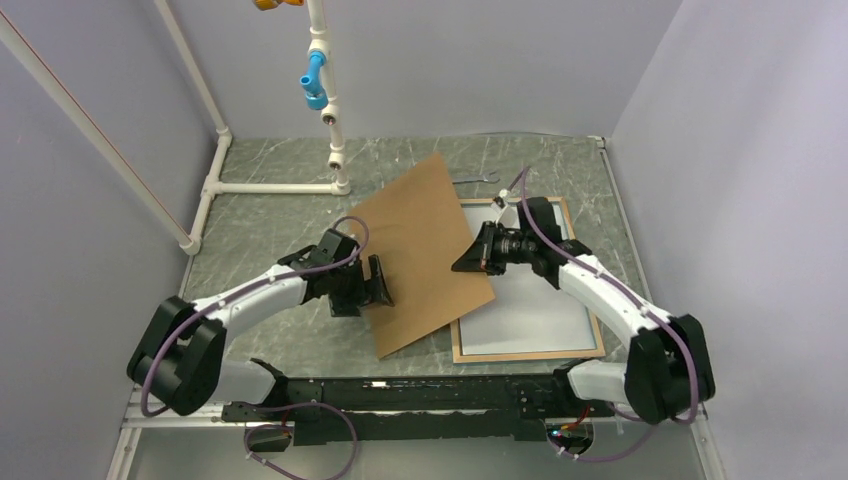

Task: Put the photo into the frame
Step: Turn over the photo frame item at the center of the board.

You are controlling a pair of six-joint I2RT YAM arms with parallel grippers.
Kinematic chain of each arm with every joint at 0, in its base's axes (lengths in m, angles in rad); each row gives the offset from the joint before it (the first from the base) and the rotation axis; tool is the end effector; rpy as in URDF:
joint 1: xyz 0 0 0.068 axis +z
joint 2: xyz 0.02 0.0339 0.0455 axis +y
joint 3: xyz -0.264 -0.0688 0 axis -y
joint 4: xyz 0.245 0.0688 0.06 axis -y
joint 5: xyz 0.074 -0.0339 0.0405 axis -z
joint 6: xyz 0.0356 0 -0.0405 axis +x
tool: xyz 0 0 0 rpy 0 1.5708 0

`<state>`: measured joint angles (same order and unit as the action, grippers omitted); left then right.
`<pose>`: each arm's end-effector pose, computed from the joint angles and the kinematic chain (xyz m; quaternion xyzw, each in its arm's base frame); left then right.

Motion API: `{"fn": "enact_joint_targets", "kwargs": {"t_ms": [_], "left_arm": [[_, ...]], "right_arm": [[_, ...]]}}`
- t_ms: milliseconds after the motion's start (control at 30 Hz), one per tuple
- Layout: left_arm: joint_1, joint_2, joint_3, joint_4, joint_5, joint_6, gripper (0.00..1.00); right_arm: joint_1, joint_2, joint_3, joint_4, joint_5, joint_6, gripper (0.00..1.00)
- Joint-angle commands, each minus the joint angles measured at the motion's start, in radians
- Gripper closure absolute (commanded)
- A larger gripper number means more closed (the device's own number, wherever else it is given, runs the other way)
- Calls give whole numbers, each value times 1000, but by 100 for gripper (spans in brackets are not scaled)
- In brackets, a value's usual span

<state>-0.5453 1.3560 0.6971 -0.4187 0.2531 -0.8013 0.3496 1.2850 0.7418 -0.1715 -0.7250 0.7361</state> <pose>0.2053 -0.1350 0.1733 -0.0922 0.9581 -0.2467 0.1130 0.2384 0.1120 0.2256 0.0189 0.8631 0.4767 0.1657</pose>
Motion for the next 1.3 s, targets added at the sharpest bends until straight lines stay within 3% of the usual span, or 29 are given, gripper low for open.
{"fn": "enact_joint_targets", "kwargs": {"t_ms": [0, 333, 467, 667, 1000, 1267], "left_arm": [[-6, -140, 33, 17, -35, 25, 7], [-7, -362, 45, 22, -42, 7, 4], [-7, -358, 48, 27, -32, -9, 4], [-7, -287, 67, 0, -17, -20, 5], [-9, -217, 77, 9, 19, -23, 5], [-15, -212, 79, 35, 32, -31, 5]], "right_arm": [[6, -128, 190, -208, 144, -76, 100], [4, -255, 597, -638, 539, -211, 100], [5, -215, 738, -806, 651, -298, 100], [5, -137, 890, -1000, 702, -346, 100], [22, -142, 725, -953, 709, -357, 100], [220, -77, 739, -983, 893, -284, 100]]}}
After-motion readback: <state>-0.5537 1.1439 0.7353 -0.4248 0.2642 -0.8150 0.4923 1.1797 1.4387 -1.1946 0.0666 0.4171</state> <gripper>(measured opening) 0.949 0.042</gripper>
